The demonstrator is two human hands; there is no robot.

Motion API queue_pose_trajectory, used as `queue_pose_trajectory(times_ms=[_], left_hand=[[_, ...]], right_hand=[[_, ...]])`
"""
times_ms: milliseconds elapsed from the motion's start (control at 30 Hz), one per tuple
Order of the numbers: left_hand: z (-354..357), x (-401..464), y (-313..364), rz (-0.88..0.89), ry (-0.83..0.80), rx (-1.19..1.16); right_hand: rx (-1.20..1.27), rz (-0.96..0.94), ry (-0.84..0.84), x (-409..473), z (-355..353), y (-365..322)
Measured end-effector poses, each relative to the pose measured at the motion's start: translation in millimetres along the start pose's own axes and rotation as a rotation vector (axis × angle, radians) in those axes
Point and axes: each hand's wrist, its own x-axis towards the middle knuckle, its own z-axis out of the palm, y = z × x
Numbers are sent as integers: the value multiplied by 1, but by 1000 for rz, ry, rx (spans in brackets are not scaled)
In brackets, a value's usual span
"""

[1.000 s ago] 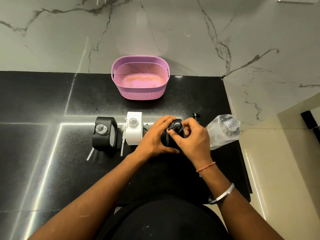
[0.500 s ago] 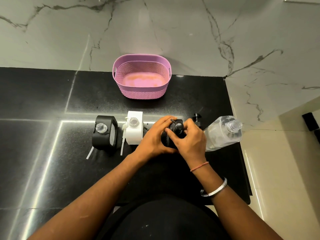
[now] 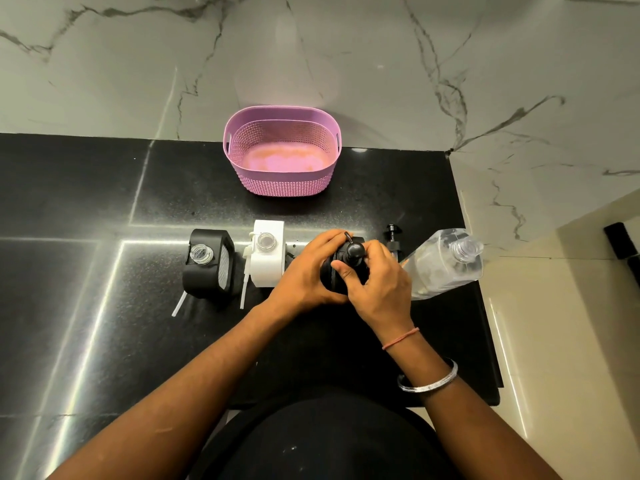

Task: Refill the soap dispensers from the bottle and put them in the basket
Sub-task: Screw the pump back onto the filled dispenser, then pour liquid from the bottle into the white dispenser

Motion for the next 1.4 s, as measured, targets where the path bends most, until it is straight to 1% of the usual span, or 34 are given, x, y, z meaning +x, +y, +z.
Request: queue_pose_trajectory(times_ms=[100, 133, 233, 300, 467, 533, 600, 633, 700, 767, 900, 1067, 1133, 1200, 1267, 1300, 1333, 1400], left_hand=[[-1, 0, 0, -10, -13, 2], [-1, -1, 0, -15, -14, 2], [1, -2, -3, -39, -19, 9], [3, -3, -6, -41, -16, 10], [0, -2, -2, -6, -13, -6], [6, -7, -3, -45, 4, -14], [17, -20, -4, -148, 85, -52], [23, -27, -3, -188, 140, -76], [35, -41, 0, -225, 214, -162], [40, -41, 5, -247, 225, -210], [29, -11, 1, -237, 204, -154], [22, 21, -2, -252, 195, -139], [22, 21, -3, -246, 179, -138], [22, 12, 1, -227, 185, -112], [22, -10, 6, -172, 243, -44], [20, -23, 10, -115, 289, 0], [16, -36, 13, -50, 347, 50], [5, -58, 16, 65, 484, 160]], right_hand=[[2, -21, -13, -1, -5, -3], [22, -45, 9, -1, -9, -4], [83, -92, 148, 0, -20, -10], [91, -62, 180, 3, -20, -15], [121, 5, 167, 4, -18, -19], [141, 135, 122, -7, -17, -15], [246, 287, 7, -25, -12, -9], [320, 332, -53, -34, -10, -5], [417, 320, -128, -48, -4, -2], [440, 297, -136, -47, 2, -1], [375, 316, -80, -17, 15, 0], [361, 359, -85, 18, 23, 4], [319, 351, -116, 18, 22, 2], [232, 292, -121, 1, 13, -5], [238, 199, -35, -24, -10, -12], [258, 134, 51, -37, -24, -14], [254, 70, 164, -49, -40, -14], [140, -2, 432, -68, -64, 0]])
